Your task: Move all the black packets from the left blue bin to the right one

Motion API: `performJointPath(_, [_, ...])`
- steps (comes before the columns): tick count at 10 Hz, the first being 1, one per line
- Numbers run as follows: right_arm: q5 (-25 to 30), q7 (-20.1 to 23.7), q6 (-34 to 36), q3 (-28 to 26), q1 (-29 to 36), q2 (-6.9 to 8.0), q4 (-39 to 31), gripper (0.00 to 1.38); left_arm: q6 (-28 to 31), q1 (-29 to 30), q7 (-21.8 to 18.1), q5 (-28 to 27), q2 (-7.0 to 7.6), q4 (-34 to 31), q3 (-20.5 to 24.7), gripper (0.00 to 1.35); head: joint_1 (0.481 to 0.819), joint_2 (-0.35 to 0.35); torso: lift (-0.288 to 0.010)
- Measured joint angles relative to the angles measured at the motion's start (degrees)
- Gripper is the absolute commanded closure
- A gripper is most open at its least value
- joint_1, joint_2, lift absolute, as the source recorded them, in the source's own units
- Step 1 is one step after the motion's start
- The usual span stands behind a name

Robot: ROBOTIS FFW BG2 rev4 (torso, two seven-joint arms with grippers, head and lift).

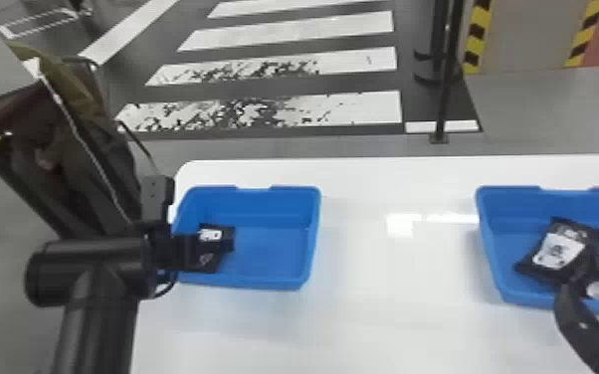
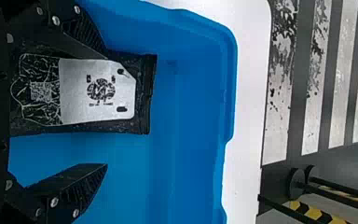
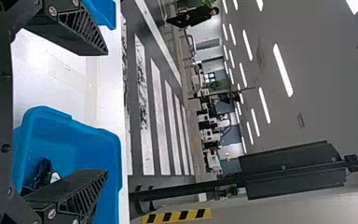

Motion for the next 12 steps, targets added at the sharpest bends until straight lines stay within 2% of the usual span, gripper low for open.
performJointPath(1, [-0.37,0.07,0.3,0.16,-0.14,0.0,0.31,0.12,0.55,-0.42,-0.41,-0.21,0.03,0.62,-0.09,0.8,0.695,0.229,-0.14])
performJointPath(3, [-0.88,0.15,0.76,0.26,-0.26,0.0,0.65,0.12,1.0,-0.6,-1.54,-1.58,0.04,1.06,-0.21,1.22,0.695,0.231,-0.14])
performJointPath(5, [-1.4,0.33,1.08,0.3,-0.26,0.0,0.9,0.12,-0.14,0.35,-2.13,-2.75,0.04,1.07,0.05,1.2,0.695,0.241,-0.14])
performJointPath(7, [-1.72,0.56,1.12,0.27,-0.3,-0.05,0.86,0.12,-3.77,1.39,-4.01,-4.6,0.09,0.27,0.25,1.2,0.695,0.246,-0.14])
performJointPath(9, [-2.0,1.28,1.12,0.26,-1.07,-0.09,0.83,0.12,-6.0,5.18,-4.31,-4.6,-0.42,-8.33,0.3,1.2,0.695,0.238,-0.14])
performJointPath(12, [-2.19,4.33,1.89,0.87,-4.45,-0.17,0.93,0.12,-10.26,13.3,-5.06,-1.41,-2.86,-24.89,-0.22,1.2,0.695,0.196,-0.14])
